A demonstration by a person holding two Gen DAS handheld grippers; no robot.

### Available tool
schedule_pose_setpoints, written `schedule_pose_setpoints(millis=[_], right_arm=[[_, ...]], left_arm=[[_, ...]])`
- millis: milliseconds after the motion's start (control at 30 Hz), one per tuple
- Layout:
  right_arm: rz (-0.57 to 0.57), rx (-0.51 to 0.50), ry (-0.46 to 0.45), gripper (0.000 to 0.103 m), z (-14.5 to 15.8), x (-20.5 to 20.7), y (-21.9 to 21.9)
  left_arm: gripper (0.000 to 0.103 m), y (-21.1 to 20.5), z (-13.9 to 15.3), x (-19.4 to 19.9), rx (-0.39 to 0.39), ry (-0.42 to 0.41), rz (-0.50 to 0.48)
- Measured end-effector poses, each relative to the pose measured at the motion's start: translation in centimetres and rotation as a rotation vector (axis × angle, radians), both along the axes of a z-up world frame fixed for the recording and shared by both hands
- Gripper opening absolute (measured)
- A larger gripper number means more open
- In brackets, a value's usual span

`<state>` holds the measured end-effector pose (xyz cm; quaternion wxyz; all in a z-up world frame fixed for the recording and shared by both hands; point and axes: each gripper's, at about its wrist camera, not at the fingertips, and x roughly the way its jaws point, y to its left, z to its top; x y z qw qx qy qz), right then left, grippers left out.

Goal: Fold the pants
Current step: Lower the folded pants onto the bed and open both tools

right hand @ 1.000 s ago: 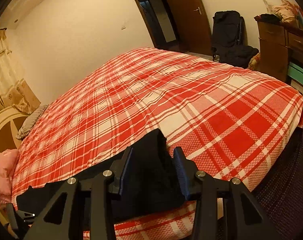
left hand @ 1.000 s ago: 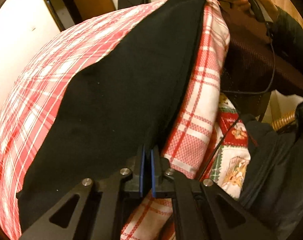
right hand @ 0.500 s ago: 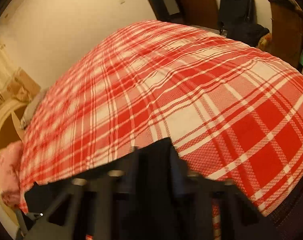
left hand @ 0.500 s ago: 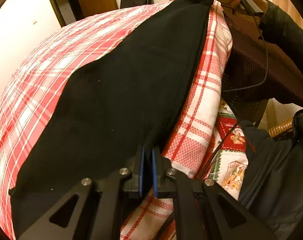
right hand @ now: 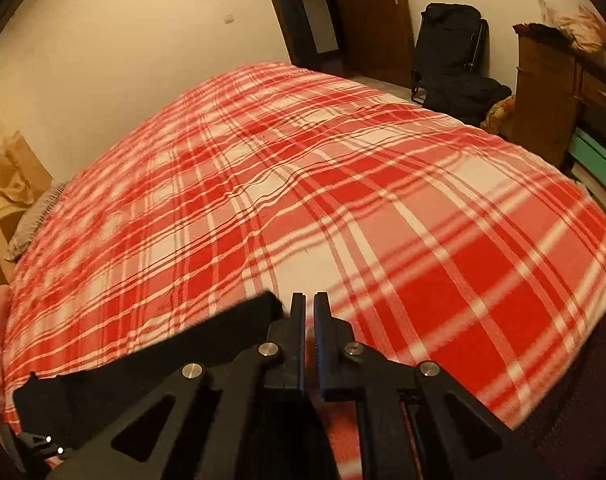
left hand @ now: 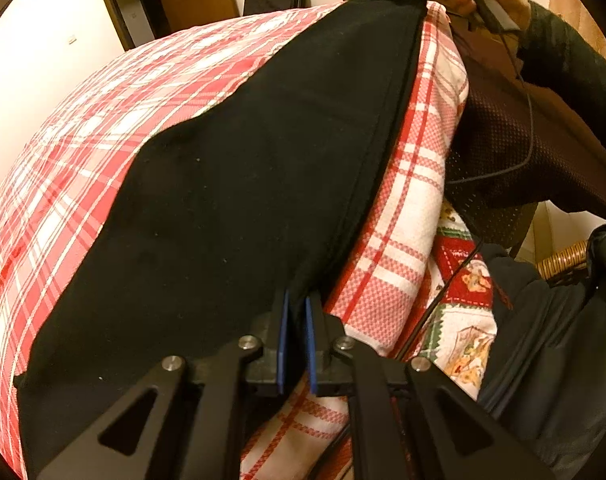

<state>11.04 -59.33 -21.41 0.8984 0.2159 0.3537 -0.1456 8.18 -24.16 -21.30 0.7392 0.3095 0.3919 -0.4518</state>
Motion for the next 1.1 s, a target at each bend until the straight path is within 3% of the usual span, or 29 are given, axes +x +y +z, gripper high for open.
schedule_pose_setpoints(millis=[167,267,367,433,467,567,667,800,933,1100], right_arm=[[-0.023,-0.027,-0.104,0.015,1.9,-5.7,1.1],[0.060,-0.003,-0.179,0.018,3.1,-7.8,3.1],[0.179,0.011,-0.108,0.041,1.9,-6.5,5.6],[0.197,-0.045,-0.005,0.043,0.3,-5.1,7.2],[0.183,-0.105,0.042,0.043,-0.3,-4.7,8.1],[0.196,-0.182,0.025,0.043,0.7,-5.0,10.3],[0.254,-0.199,-0.034,0.043,2.5,-5.4,12.9],[0.418,-0.148,-0.061,0.043,2.7,-3.6,18.4],[0.665,-0.192,-0.016,0.043,0.4,-1.2,27.5],[0.901,-0.216,0.060,0.043,-3.0,-0.1,36.8]], left_arm=[[0.011,0.1,0.2,0.1,-0.019,0.007,0.015],[0.011,-0.1,0.1,-0.1,-0.015,0.001,0.012],[0.018,-0.3,0.0,-0.2,-0.013,0.006,0.006],[0.029,-0.3,0.3,-0.5,-0.017,0.009,-0.003],[0.030,-0.2,0.5,-0.7,-0.015,-0.003,-0.003],[0.030,1.4,2.1,-1.3,-0.023,-0.069,0.012],[0.042,5.6,4.3,-0.7,-0.067,-0.123,0.099],[0.044,12.4,5.6,0.6,-0.067,-0.189,0.244],[0.044,18.1,4.2,1.9,-0.035,-0.156,0.396],[0.044,21.3,1.3,2.3,-0.028,-0.093,0.468]])
